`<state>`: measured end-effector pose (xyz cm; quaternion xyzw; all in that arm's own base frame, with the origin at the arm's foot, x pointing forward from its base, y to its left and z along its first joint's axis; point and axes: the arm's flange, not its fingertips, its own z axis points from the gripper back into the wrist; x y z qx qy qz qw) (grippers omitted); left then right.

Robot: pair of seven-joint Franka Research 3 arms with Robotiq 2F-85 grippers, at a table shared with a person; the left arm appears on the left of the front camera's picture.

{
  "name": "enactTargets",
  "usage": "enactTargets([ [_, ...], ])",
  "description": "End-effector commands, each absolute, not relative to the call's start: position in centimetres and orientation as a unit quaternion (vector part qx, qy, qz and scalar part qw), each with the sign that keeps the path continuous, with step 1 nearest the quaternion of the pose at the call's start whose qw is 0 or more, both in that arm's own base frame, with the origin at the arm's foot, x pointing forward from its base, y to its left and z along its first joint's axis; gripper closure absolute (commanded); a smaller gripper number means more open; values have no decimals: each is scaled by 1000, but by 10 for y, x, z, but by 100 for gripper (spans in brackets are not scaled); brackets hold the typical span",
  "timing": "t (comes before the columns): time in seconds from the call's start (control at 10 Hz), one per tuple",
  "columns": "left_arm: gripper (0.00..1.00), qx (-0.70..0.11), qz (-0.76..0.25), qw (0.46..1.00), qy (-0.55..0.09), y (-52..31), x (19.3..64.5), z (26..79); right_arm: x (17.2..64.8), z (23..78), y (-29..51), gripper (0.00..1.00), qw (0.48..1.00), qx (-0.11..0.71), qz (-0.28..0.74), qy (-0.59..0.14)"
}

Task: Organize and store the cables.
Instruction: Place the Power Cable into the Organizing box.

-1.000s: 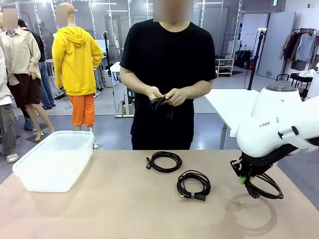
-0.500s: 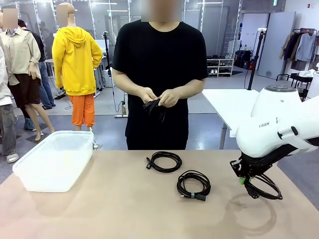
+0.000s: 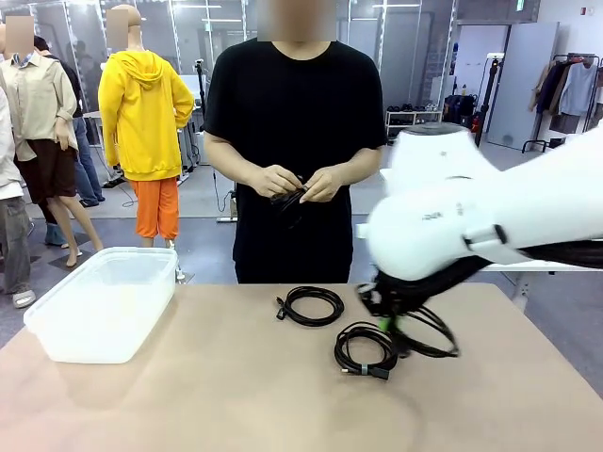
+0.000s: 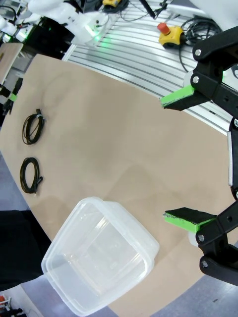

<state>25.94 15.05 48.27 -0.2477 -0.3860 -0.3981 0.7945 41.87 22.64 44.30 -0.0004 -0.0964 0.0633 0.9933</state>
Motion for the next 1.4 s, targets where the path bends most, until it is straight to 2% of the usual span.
enactTargets([
  [0.0, 0, -255, -404, 786, -392, 152, 261, 485, 437, 445, 296, 83, 991, -10, 94, -93],
  [0.3, 0, -255, -404, 786, -392, 152, 261, 485, 448, 430, 386, 83, 987, -9, 131, -91],
  [0.4, 0, -255, -404, 786, -392, 152, 261, 485, 452, 417, 406, 83, 986, 18, 142, -85],
  [0.6, 0, -255, -404, 786, -392, 152, 261, 485, 454, 386, 431, 83, 986, 45, 151, -63],
  [0.9, 0, -255, -404, 786, -392, 152, 261, 485, 449, 343, 466, 83, 985, 35, 158, -63],
  [1.2, 0, -255, -404, 786, -392, 152, 261, 485, 447, 324, 473, 83, 986, 47, 154, -46],
  [1.3, 0, -255, -404, 786, -392, 152, 261, 485, 446, 323, 472, 62, 986, 48, 151, -51],
])
